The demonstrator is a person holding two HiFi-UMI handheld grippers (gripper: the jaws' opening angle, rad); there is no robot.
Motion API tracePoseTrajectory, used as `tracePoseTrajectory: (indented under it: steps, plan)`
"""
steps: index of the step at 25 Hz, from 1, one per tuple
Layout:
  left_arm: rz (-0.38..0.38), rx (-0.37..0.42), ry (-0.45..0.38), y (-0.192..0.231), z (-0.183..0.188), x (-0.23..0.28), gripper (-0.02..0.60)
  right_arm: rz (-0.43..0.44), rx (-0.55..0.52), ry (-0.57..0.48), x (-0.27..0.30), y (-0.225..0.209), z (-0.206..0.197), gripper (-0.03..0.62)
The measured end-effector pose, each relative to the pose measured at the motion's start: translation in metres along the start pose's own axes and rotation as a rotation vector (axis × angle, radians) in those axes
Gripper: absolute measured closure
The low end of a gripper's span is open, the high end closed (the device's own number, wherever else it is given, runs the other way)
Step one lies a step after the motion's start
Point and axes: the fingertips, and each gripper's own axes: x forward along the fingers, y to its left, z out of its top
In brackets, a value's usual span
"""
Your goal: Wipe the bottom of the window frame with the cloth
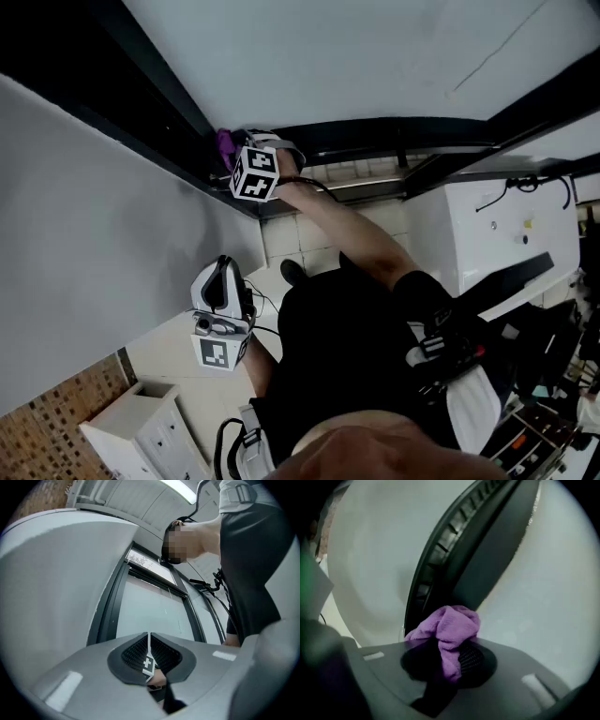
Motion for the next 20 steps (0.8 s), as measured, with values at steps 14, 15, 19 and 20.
tracePoseTrajectory:
  steps: [14,15,19,20]
  plan:
    - [-0.041,-0.011,0.022,-0.019,-0.011,0.022,0.578,-0.126,-0.141,0.209,-0.025,-0.027,-0.051,0.523]
    - [-0.035,-0.015,0.022,-0.018,-0.012,0.021,0.578,-0.125,-0.132,0.199,-0.029,-0.029,-0.053,0.52]
    - [-0.022,-0.041,0.025,-0.015,-0.018,0.025,0.578,-0.055,-0.213,0.05,-0.026,-0.014,-0.039,0.522]
    - [-0.028,-0.042,0.029,-0.017,-0.019,0.027,0.578,-0.073,-0.206,0.074,-0.032,-0.019,-0.054,0.522]
